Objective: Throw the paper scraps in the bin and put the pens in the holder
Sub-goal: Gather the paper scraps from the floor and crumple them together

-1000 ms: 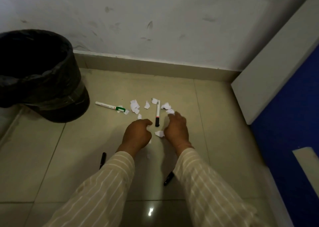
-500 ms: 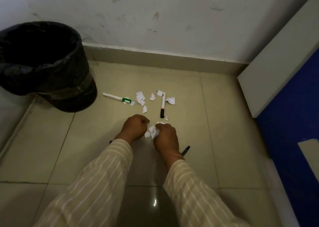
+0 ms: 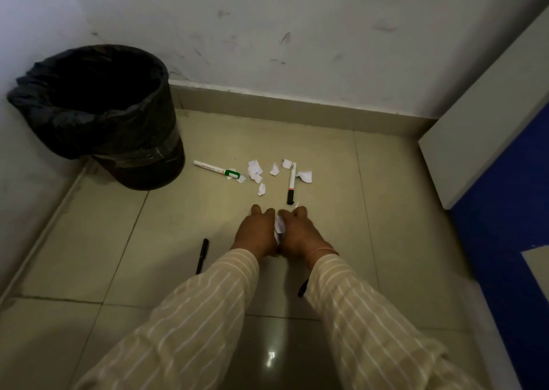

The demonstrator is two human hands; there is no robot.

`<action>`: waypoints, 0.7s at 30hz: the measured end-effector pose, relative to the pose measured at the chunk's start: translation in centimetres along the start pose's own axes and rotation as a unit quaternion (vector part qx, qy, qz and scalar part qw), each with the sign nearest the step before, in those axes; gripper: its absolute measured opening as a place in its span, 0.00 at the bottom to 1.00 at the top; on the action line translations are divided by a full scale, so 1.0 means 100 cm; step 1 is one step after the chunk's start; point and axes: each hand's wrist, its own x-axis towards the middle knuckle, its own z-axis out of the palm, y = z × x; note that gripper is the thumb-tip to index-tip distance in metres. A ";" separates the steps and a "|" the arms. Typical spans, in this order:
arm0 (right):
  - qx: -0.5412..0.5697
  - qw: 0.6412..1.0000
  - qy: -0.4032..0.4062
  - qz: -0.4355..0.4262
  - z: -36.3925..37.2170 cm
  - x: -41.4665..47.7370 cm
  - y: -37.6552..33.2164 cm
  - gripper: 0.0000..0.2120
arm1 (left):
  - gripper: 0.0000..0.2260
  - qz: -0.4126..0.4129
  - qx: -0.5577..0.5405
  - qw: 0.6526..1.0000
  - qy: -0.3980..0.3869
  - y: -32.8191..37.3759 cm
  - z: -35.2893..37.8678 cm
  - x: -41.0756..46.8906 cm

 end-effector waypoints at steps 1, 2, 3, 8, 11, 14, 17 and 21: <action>-0.004 1.000 0.000 -0.010 0.004 -0.001 -0.004 0.30 | 0.33 0.005 0.004 1.000 0.017 0.001 0.003 -0.001; -0.002 1.000 0.013 -0.016 0.008 -0.001 -0.005 0.27 | 0.26 0.008 -0.002 0.999 0.037 0.001 0.006 -0.002; 0.003 0.999 0.033 -0.018 0.012 -0.003 -0.006 0.22 | 0.19 0.009 -0.015 0.998 0.060 0.001 0.009 -0.003; 0.065 0.990 0.128 -0.004 0.027 -0.018 -0.001 0.07 | 0.10 -0.021 -0.109 0.988 0.112 -0.004 0.018 -0.007; 0.128 0.982 0.137 0.029 0.026 -0.020 -0.001 0.06 | 0.09 -0.059 -0.229 0.968 0.089 -0.007 0.018 -0.014; 0.270 0.955 0.103 0.062 0.016 -0.015 -0.010 0.05 | 0.07 -0.081 -0.342 0.932 0.085 -0.011 -0.002 -0.020; 0.389 0.916 0.087 0.046 -0.008 -0.005 -0.032 0.07 | 0.11 -0.089 -0.388 0.909 0.123 -0.017 -0.046 -0.022; 0.487 0.872 0.050 -0.029 -0.062 -0.006 -0.096 0.06 | 0.10 -0.079 -0.403 0.891 0.195 -0.026 -0.118 -0.026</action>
